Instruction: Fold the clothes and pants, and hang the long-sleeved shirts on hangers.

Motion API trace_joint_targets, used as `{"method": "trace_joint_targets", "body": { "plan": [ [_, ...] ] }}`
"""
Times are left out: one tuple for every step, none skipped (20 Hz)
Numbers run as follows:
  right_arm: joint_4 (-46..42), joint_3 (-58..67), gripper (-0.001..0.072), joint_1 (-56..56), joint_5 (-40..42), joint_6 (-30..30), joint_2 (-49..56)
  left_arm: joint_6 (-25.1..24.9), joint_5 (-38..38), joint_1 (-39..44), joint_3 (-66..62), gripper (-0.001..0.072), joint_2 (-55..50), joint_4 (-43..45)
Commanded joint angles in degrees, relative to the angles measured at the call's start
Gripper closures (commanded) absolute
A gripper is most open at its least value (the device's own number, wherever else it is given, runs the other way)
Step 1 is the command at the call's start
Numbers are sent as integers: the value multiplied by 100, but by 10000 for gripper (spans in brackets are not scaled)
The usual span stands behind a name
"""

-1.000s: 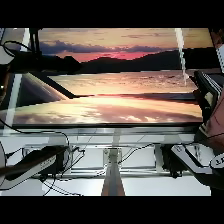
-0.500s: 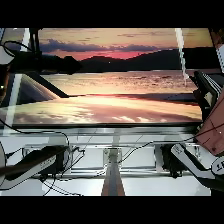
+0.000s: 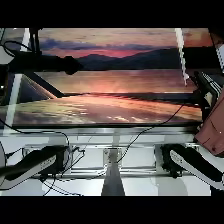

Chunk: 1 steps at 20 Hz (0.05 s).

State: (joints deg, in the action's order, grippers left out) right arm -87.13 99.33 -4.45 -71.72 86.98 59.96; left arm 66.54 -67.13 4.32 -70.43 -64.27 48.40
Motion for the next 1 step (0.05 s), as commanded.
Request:
{"method": "trace_joint_targets", "body": {
  "plan": [
    [-157,-15,692,-708,157,-111,122,-2,0,-2,-7,17,4,0]
  ]
}}
